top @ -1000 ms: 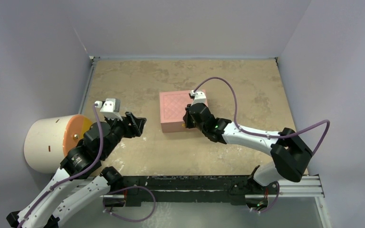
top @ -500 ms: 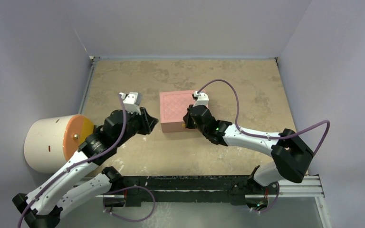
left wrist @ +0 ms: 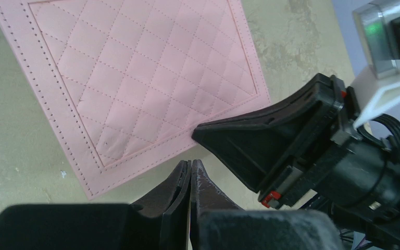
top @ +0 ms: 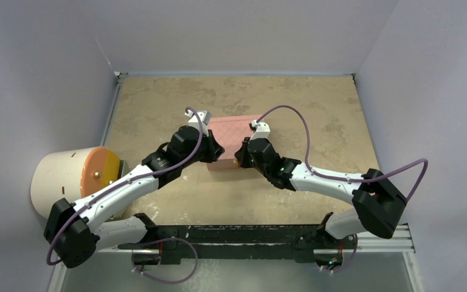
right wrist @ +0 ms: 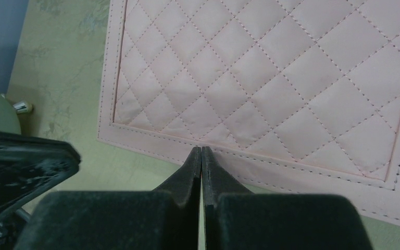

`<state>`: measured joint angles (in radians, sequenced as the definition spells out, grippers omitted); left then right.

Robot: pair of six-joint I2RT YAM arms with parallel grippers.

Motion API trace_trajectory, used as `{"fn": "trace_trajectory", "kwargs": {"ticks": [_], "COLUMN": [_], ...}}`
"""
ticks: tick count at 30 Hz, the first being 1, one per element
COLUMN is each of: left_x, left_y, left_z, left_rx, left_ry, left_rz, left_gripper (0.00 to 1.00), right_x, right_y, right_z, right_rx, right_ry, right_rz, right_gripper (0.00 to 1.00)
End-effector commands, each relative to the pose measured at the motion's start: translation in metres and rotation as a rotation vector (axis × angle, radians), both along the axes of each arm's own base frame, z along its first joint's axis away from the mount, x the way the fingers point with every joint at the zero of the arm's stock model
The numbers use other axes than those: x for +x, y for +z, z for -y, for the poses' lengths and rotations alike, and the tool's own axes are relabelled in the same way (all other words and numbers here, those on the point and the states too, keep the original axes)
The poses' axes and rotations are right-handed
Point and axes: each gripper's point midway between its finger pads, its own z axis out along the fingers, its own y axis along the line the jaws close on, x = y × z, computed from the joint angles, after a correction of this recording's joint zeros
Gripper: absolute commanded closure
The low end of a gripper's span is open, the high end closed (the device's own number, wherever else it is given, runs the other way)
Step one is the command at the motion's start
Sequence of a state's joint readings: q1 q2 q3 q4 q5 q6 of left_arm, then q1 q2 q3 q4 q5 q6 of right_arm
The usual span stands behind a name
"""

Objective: Organize the mixed jewelry

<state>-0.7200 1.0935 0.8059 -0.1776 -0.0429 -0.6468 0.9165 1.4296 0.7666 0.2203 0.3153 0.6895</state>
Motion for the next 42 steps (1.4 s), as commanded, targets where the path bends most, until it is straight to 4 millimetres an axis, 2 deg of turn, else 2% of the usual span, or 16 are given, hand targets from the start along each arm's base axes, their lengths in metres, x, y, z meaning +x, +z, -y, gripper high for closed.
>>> {"fn": "trace_trajectory", "kwargs": {"ticks": [1,4,6,12,15,17,21,23,27,31,42], "left_x": [0.021,0.025,0.028,0.035,0.037,0.037,0.027,0.023,0.021,0.024,0.027], "left_y": [0.021,0.005,0.001,-0.028,-0.055,-0.082,-0.127,-0.136,-0.135,-0.118,-0.089], "left_z": [0.021,0.027,0.031,0.033,0.026,0.017,0.006,0.003,0.001,0.002,0.004], "left_rx": [-0.094,-0.079,-0.088,-0.049,0.007,0.077,0.182,0.197,0.201,0.185,0.149], "left_ry": [-0.001,-0.004,-0.005,0.014,0.047,0.084,0.102,0.100,0.101,0.104,0.092], "left_rz": [0.056,0.022,0.024,-0.014,-0.051,-0.101,-0.213,-0.238,-0.240,-0.209,-0.149], "left_gripper": [1.00,1.00,1.00,1.00,1.00,1.00,1.00,1.00,1.00,1.00,1.00], "right_x": [-0.096,-0.095,-0.094,-0.095,-0.095,-0.095,-0.094,-0.093,-0.092,-0.090,-0.079], "right_y": [-0.108,-0.106,-0.106,-0.106,-0.106,-0.107,-0.105,-0.104,-0.100,-0.090,-0.035], "right_z": [0.065,0.062,0.062,0.060,0.059,0.059,0.059,0.058,0.056,0.052,0.045], "right_rx": [-0.363,-0.353,-0.350,-0.345,-0.344,-0.344,-0.341,-0.338,-0.327,-0.307,-0.204], "right_ry": [0.137,0.138,0.136,0.138,0.136,0.135,0.132,0.129,0.127,0.126,0.120], "right_rz": [-0.394,-0.387,-0.388,-0.395,-0.396,-0.397,-0.397,-0.396,-0.388,-0.378,-0.268], "right_gripper": [1.00,1.00,1.00,1.00,1.00,1.00,1.00,1.00,1.00,1.00,1.00]}}
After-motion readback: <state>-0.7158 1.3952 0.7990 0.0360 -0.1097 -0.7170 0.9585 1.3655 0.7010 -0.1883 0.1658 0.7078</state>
